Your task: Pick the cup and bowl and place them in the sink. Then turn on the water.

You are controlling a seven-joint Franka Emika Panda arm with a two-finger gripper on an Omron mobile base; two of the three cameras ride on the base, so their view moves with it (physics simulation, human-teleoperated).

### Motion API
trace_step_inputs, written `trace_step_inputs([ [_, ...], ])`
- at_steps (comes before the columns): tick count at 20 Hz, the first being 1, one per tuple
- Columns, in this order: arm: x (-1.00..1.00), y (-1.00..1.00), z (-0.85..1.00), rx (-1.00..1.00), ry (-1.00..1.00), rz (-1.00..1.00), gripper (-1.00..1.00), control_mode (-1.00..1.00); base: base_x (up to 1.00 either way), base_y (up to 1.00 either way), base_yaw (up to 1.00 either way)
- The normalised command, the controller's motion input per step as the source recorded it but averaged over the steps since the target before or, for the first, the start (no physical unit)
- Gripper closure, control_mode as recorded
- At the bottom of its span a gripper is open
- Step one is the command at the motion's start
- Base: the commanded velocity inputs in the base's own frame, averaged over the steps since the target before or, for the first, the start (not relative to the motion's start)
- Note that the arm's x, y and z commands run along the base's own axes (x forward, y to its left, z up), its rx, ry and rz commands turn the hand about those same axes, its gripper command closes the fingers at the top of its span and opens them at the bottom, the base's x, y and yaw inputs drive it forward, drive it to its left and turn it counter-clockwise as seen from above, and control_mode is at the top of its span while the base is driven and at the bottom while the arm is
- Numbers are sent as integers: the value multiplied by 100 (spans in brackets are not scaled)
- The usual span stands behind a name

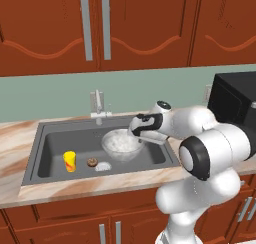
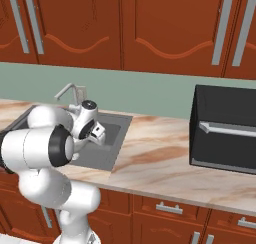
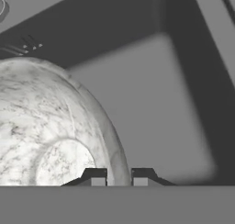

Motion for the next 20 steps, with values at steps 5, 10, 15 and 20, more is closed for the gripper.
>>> trace_step_inputs([
  [5, 26, 17, -31, 0, 0, 0, 100, -100, 0, 0, 0],
  [10, 26, 16, -42, 0, 0, 0, 100, -100, 0, 0, 0],
  [15, 15, 23, -40, 0, 0, 0, 100, -100, 0, 0, 0],
  [20, 9, 20, -29, 0, 0, 0, 100, -100, 0, 0, 0],
])
